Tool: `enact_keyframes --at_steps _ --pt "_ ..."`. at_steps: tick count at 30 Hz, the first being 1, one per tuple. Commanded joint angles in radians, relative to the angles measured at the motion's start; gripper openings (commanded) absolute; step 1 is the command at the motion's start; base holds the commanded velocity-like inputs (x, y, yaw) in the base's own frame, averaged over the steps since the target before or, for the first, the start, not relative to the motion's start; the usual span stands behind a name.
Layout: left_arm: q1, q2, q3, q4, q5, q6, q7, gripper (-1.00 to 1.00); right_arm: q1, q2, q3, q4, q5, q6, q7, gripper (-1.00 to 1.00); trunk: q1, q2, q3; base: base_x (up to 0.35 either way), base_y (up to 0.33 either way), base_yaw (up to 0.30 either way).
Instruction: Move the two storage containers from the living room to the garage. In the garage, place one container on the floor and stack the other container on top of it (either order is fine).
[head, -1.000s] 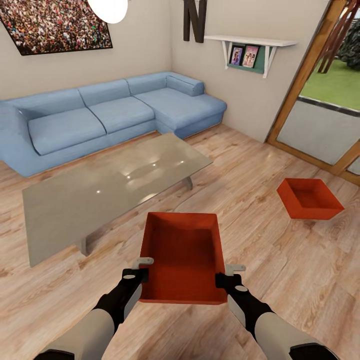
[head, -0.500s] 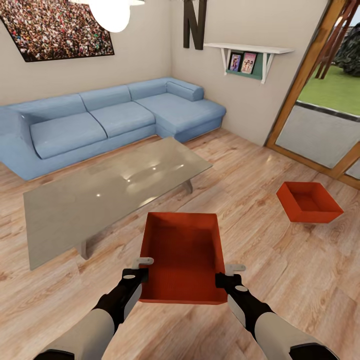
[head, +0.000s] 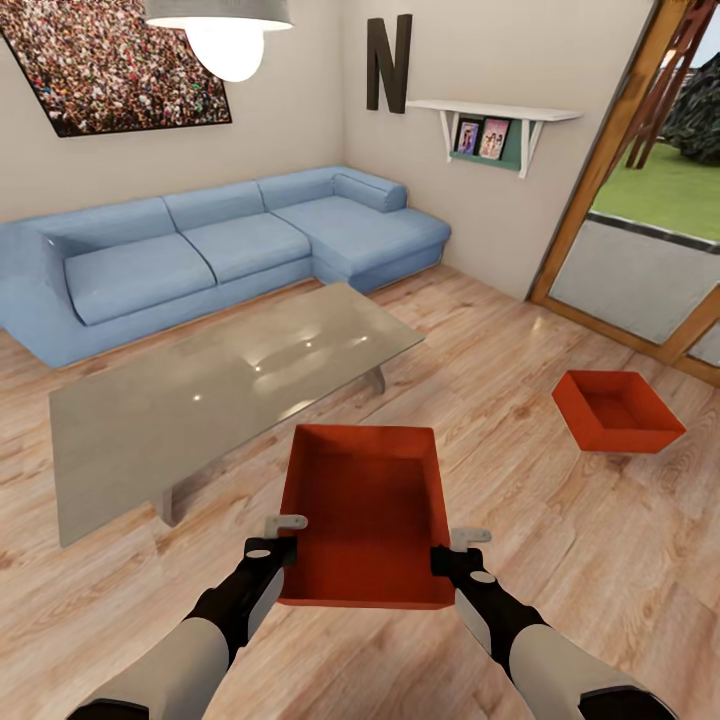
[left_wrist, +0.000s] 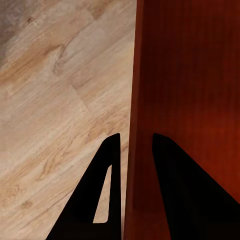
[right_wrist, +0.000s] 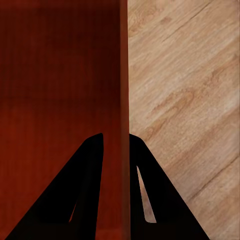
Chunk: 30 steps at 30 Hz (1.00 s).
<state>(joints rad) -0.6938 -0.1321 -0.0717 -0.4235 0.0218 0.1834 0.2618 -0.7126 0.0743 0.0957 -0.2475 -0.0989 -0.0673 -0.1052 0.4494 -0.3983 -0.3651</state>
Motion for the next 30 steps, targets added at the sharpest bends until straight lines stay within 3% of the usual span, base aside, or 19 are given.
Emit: enact_keyframes --at_steps 1,30 --pt "0.0 0.002 -0.006 0.003 -0.003 0.01 0.015 -1.0 -0.002 -0.001 -0.016 -0.003 0.001 -0.011 -0.05 -1.0 0.001 -0.002 0.0 0.0 0.0 0.0" --pt "0.0 0.002 -0.006 0.003 -0.003 0.01 0.015 -1.0 -0.002 -0.001 -0.016 -0.003 0.001 -0.009 -0.053 -1.0 0.001 -0.002 0.047 0.0 0.0 0.0"
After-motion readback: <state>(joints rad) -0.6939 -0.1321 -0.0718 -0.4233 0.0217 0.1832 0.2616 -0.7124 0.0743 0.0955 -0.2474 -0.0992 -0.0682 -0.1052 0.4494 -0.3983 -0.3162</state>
